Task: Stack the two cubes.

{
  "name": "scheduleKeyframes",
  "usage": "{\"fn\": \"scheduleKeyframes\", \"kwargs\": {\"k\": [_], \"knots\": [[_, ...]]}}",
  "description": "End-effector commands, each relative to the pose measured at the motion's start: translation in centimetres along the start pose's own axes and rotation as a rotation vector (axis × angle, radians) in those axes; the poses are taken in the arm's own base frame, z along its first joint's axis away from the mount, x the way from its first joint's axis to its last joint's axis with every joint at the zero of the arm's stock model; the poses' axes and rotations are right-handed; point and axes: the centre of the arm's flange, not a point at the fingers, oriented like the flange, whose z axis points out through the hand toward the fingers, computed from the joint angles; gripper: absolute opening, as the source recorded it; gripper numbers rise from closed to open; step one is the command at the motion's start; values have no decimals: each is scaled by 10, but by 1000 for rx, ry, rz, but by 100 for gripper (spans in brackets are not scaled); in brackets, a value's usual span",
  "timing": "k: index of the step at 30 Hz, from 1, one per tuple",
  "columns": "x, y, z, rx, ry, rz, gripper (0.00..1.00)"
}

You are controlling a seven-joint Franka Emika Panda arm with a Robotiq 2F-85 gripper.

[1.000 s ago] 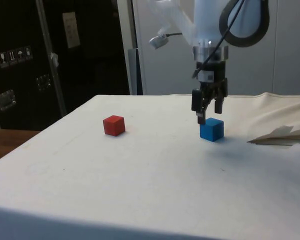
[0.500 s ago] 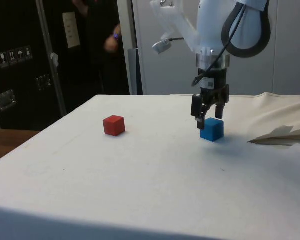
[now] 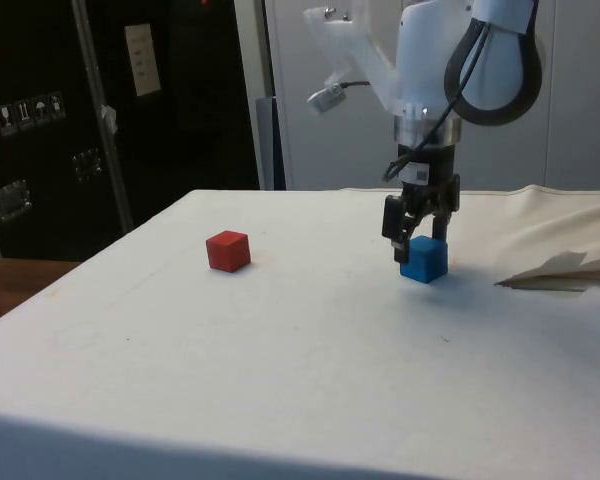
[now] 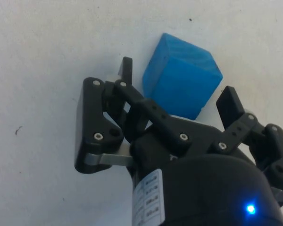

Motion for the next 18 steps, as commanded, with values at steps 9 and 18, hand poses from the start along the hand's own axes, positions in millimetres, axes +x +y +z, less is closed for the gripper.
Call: {"fn": "scheduleKeyframes", "kwargs": {"k": [9, 18], "knots": [[2, 2, 4, -4, 6, 17, 61], [2, 2, 5, -5, 5, 21, 0]]}}
